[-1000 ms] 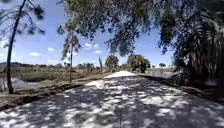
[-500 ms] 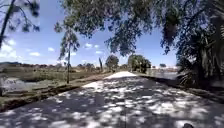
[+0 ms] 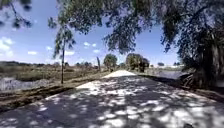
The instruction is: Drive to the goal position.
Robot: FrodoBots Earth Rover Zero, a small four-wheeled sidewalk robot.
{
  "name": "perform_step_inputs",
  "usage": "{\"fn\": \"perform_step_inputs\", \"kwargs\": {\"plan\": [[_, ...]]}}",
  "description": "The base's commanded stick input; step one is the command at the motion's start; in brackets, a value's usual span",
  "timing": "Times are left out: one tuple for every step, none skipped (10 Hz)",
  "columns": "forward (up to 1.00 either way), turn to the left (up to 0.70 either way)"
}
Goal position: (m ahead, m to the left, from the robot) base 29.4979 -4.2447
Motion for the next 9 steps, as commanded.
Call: {"fn": "perform_step_inputs", "kwargs": {"plan": [[0.7,0.0],[0.7,0.0],[0.7,0.0],[0.7,0.0],[0.7,0.0],[0.7,0.0],[0.7,0.0],[0.7,0.0],[0.7,0.0]]}}
